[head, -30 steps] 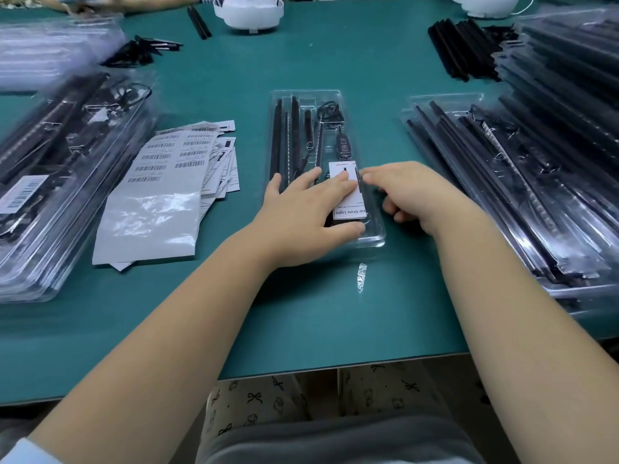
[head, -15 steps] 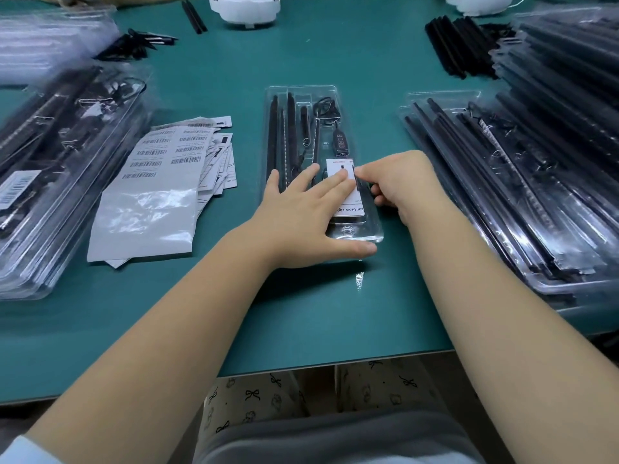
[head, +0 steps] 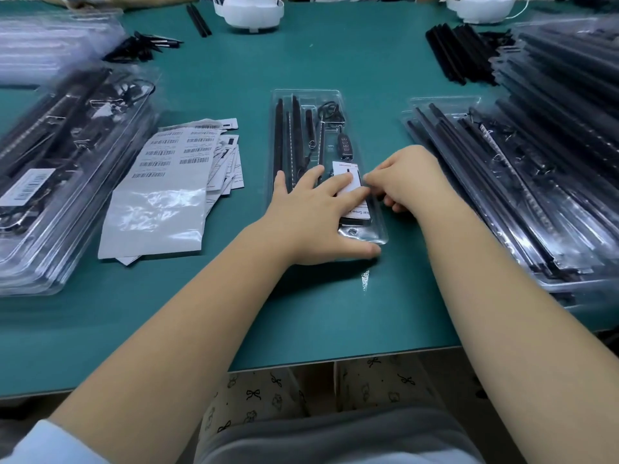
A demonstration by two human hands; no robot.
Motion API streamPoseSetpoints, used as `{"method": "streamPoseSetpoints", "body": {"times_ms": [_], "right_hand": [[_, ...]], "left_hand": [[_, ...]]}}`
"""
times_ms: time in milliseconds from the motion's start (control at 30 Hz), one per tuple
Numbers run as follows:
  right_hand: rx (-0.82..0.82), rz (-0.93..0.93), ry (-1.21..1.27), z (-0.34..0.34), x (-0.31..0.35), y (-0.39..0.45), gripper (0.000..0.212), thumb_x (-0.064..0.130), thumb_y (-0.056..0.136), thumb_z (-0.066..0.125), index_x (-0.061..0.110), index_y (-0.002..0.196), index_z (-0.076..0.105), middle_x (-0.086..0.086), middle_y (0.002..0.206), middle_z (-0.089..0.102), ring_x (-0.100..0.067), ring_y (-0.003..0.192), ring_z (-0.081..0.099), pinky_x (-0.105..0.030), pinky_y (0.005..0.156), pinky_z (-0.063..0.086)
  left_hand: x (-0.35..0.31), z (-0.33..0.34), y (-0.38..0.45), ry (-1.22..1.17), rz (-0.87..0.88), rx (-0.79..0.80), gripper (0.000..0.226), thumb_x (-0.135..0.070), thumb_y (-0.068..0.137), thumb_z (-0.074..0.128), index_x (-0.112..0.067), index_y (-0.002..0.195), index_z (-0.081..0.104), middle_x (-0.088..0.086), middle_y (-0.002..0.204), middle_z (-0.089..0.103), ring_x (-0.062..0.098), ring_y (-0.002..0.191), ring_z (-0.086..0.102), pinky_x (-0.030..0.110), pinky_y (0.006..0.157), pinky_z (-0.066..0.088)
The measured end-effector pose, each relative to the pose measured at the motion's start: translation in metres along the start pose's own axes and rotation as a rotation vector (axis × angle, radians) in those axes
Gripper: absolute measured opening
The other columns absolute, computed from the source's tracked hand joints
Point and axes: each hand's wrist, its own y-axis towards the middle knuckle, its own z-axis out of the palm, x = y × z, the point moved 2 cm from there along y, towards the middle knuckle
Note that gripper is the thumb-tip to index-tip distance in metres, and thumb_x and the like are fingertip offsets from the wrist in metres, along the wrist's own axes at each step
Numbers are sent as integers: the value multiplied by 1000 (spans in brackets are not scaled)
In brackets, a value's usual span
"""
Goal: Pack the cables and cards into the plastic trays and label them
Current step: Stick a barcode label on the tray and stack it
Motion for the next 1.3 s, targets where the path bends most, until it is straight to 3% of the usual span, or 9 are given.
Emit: {"method": "streamPoseSetpoints", "body": {"times_ms": [133, 233, 367, 433, 533, 667, 833, 1067, 1300], "right_hand": [[190, 50, 17, -7, -3, -3, 19, 21, 80, 62, 8, 66, 67, 5, 47, 63, -9, 33, 42, -11, 34, 32], [308, 84, 123, -9, -6, -4, 20, 22, 85, 66, 13, 67, 67, 7, 52, 65, -4, 32, 40, -10, 34, 31], [274, 67, 48, -12, -4, -7, 25, 27, 88, 66, 13, 68, 63, 10, 41, 57, -2, 26, 39, -8, 33, 29], [200, 38, -18, -12, -6, -11, 32, 36, 86, 68, 12, 65, 62, 6, 43, 56, -5, 29, 41, -13, 35, 32], [201, 5, -44, -10, -10, -21, 38, 41, 89, 61, 11, 68, 65, 1, 55, 61, -9, 34, 45, -17, 38, 36], [344, -6, -45, -10, -8, -37, 40, 46, 81, 68, 7, 73, 66, 1, 48, 64, -10, 31, 49, -13, 32, 34], [522, 52, 213, 0, -11, -48, 36, 44, 82, 68, 10, 69, 68, -1, 50, 62, -9, 33, 47, -13, 33, 34], [507, 130, 328, 2, -7, -53, 20, 30, 82, 71, 11, 76, 67, -1, 55, 67, -4, 35, 51, -11, 36, 39], [413, 182, 441, 8, -4, -55, 13, 18, 82, 70, 12, 73, 62, 6, 38, 54, -3, 32, 51, -11, 34, 39]], "left_hand": [[1, 1, -1, -36, -1, -15, 97, -88, 63, 31, -46, 147, 8, -14, 159, 9, 18, 146, -3, 63, 111, -5], [3, -1, -2, -146, -32, -25, 112, -90, 60, 35, -32, 151, 7, -10, 158, 18, 13, 146, 1, 59, 115, -3], [7, -7, 1, -151, -27, -17, 100, -87, 60, 31, -39, 146, 22, -15, 154, 27, 10, 144, 9, 54, 114, 4], [13, -9, 1, -106, 3, 27, 93, -86, 61, 30, -46, 144, 22, -24, 154, 18, 10, 144, 7, 52, 113, 5], [18, -6, 1, 6, 28, 80, 105, -88, 57, 33, -45, 148, 6, -26, 156, 0, 9, 144, -1, 49, 114, 3], [14, 0, -3, 23, 16, -43, 100, -86, 64, 27, -40, 150, 7, -23, 157, 2, 11, 145, 2, 49, 114, 5], [14, 1, 0, -51, -71, -107, 92, -79, 70, 23, -36, 151, 8, -19, 159, 3, 12, 145, 3, 50, 113, 6], [15, 3, 3, -33, -81, -120, 92, -75, 69, 23, -36, 151, 9, -18, 159, 4, 14, 146, 4, 50, 113, 7], [12, 2, 7, -59, -112, -147, 92, -72, 68, 25, -35, 151, 10, -18, 159, 5, 15, 146, 5, 52, 113, 6]]}}
